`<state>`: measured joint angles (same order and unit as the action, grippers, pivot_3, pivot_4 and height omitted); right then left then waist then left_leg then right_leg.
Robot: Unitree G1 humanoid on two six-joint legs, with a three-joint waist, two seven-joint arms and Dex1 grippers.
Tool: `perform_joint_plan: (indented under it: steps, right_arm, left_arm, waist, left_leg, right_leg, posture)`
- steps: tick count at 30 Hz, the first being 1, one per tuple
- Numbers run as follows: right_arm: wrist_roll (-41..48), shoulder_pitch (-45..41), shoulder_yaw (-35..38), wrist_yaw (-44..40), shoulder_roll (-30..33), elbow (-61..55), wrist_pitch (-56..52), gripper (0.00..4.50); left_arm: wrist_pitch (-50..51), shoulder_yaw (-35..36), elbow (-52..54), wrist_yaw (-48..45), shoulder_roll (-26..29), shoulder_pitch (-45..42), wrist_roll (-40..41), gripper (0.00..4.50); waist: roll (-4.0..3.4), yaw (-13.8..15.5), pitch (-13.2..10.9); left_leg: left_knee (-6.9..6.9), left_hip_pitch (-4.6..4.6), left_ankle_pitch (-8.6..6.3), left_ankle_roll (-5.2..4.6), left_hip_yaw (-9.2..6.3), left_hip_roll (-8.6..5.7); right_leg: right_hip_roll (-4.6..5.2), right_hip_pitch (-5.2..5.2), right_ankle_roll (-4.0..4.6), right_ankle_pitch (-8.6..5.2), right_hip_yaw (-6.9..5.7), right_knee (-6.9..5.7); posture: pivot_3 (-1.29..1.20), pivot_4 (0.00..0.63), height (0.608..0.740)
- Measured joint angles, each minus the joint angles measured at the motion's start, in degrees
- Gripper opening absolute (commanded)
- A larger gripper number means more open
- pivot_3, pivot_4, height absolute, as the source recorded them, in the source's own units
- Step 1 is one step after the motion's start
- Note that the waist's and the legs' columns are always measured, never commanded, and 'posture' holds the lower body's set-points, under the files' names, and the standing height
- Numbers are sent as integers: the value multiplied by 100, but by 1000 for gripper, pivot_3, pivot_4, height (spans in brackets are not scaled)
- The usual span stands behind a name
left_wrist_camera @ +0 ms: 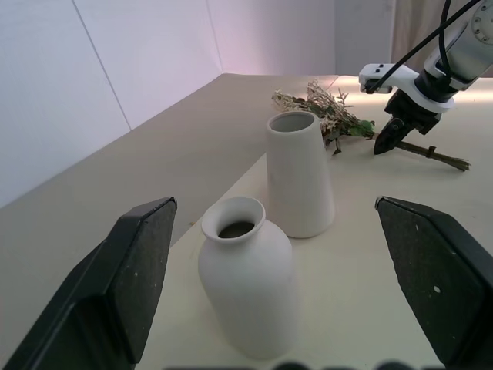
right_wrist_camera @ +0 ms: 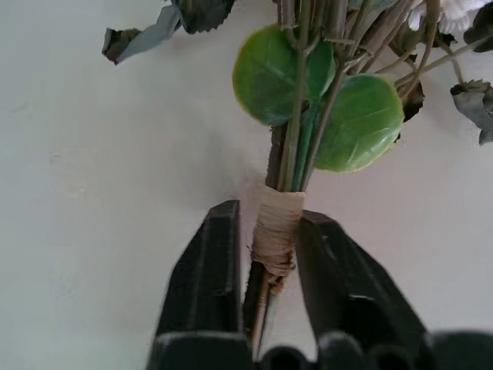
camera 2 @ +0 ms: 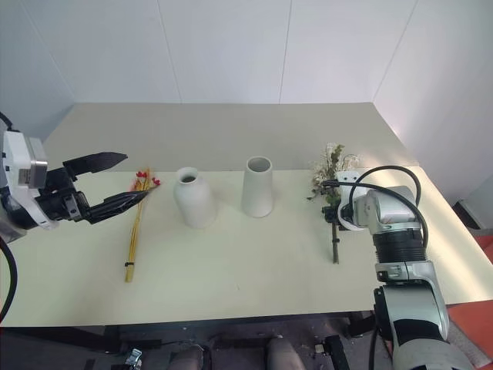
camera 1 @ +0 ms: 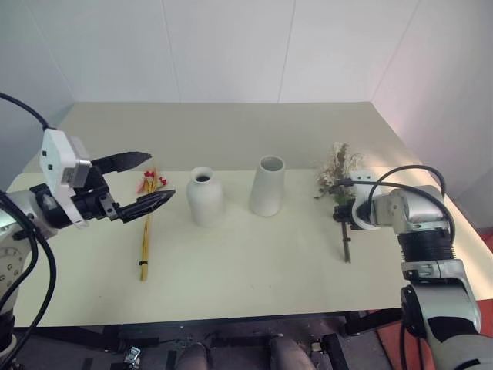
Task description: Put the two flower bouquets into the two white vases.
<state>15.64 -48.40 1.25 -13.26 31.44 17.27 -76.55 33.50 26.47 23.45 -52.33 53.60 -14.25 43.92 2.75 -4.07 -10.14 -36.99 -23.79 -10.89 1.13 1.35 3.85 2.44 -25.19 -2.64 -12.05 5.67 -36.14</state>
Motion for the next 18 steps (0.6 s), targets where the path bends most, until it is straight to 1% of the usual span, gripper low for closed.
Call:
perform_joint_plan:
  steps: [1, 4, 6, 9, 10, 12, 14, 18]
  right_arm:
    - [-27, 27, 36, 1, -12, -4, 98, 211]
    - [-87, 325, 343, 87, -154, -356, 838, 213]
    - [-49, 417, 773, 162, -416, -671, 1435, 213]
    - [279, 361, 1453, 128, -751, -1120, 2355, 213]
    - [384, 298, 1550, 60, -835, -1265, 2633, 213]
    - [608, 55, 1620, -193, -1086, -1597, 3286, 213]
    - [772, -218, 1523, -415, -1314, -1821, 3788, 213]
    - [990, -483, 1332, -610, -1848, -1894, 4394, 213]
  left_arm:
    - [0, 1, 1, 4, -1, 16, 4, 4500]
    - [0, 8, 6, 25, -7, 32, 22, 4500]
    - [1, 7, 6, 47, -10, 30, 35, 4500]
    - [47, 7, -21, 75, -36, -92, 177, 4500]
    - [71, 7, -49, 93, -38, -158, 259, 4500]
    - [221, 7, -177, 118, -38, -375, 484, 4500]
    - [368, 5, -278, 99, -21, -537, 675, 4500]
    - [462, -46, -474, 11, 25, -651, 787, 4500]
  waist:
    - [0, -2, 0]
    - [0, 7, 0]
    - [-1, -9, -1]
    - [-3, 2, -2]
    - [-3, 2, -2]
    - [-4, -27, -2]
    - [-4, -46, -2]
    - [-4, -41, -2]
  left_leg:
    - [1, 0, 0, 0, 0, 0]
    - [2, -4, 0, 0, -1, 0]
    - [1, -5, 0, 0, -1, 0]
    - [2, -5, 0, 0, -2, 1]
    - [1, -4, 0, 0, -3, 1]
    - [2, -1, 0, 0, -3, 3]
    - [2, 1, 0, 0, -4, 6]
    - [2, -2, 0, 0, -6, 6]
  right_leg:
    - [0, -1, 0, 0, 0, 0]
    - [-1, -4, -2, -2, 0, -2]
    - [-1, -6, -4, -1, 1, -2]
    - [-2, -6, -5, 0, -2, -6]
    - [-2, -6, -5, 0, -2, -6]
    - [-4, -5, -7, 1, -2, -6]
    - [-6, -4, -6, 1, -2, -8]
    - [-6, -3, -4, 1, -4, -6]
  posture:
    - [0, 150, 740]
    - [0, 150, 740]
    - [0, 150, 740]
    - [0, 150, 740]
    - [0, 150, 740]
    - [0, 150, 740]
    - [0, 150, 740]
    - [0, 150, 740]
